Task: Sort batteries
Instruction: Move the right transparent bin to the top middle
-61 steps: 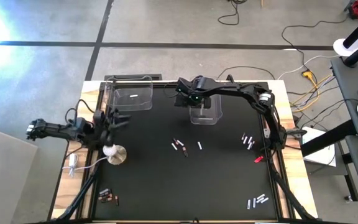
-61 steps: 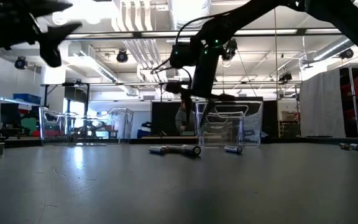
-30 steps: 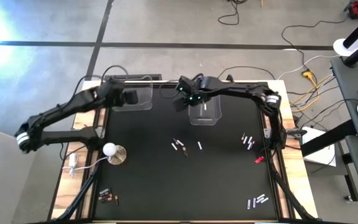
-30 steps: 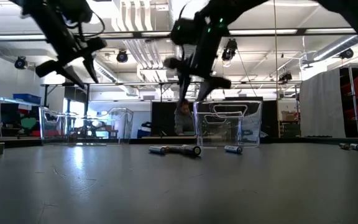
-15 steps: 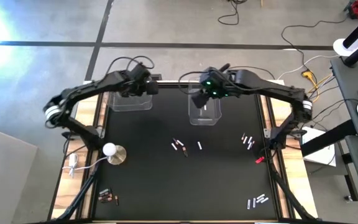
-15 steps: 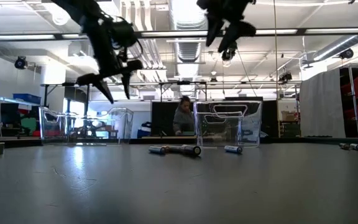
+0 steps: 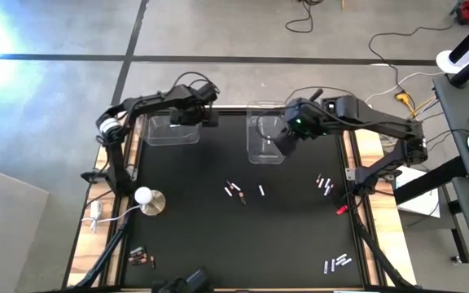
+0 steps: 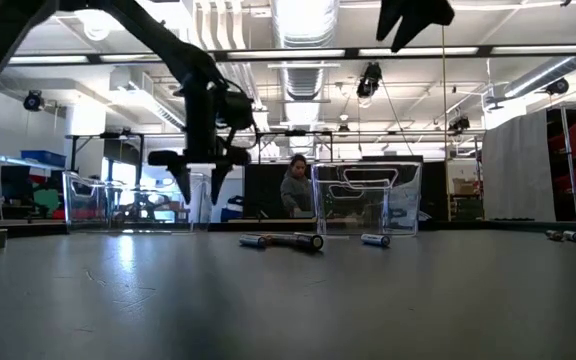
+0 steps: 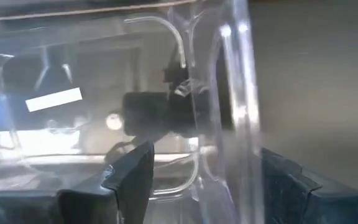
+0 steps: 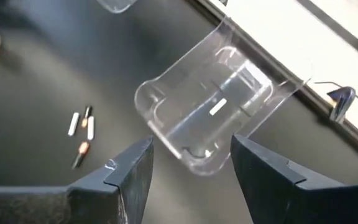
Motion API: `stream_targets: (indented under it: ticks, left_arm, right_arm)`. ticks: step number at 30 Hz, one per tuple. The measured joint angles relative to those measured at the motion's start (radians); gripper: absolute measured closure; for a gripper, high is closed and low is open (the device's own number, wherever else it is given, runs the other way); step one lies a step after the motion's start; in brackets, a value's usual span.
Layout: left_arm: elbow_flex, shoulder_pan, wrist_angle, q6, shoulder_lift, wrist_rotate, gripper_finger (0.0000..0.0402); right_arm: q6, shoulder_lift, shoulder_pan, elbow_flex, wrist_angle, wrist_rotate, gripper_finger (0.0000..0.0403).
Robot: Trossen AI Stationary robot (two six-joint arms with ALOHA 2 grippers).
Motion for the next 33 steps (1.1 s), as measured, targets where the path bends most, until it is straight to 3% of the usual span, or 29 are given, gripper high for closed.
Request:
stream_targets:
  ticks: [5,12,21,31,33]
  left_arm:
    - [0.005,-0.001,-0.011,0.018,0.045,0.008,0.0241]
    - [0.005,-0.020,-0.005,0.090,0.039,0.060,0.0387]
    - [0.093,-0.149,-0.149,0.333,-0.114,0.086,0.0400]
    - [0.124,-0.500,-0.273,0.961,-0.282,0.092,0.0401]
    - [0.114,-0.529,-0.281,1.002,-0.283,0.092,0.0401]
  right_arm:
    - [0.004,-0.022,0.065,-0.001,-0.002,0.000,0.0195]
    - [-0.078,-0.032,0.090,-0.003,-0.041,0.034,0.0202]
    - [-0.122,-0.094,0.090,-0.006,-0.183,0.108,0.0204]
    - [-0.054,-0.177,0.090,-0.036,-0.172,0.187,0.0204]
    - [-0.045,-0.190,0.090,-0.053,-0.170,0.189,0.0207]
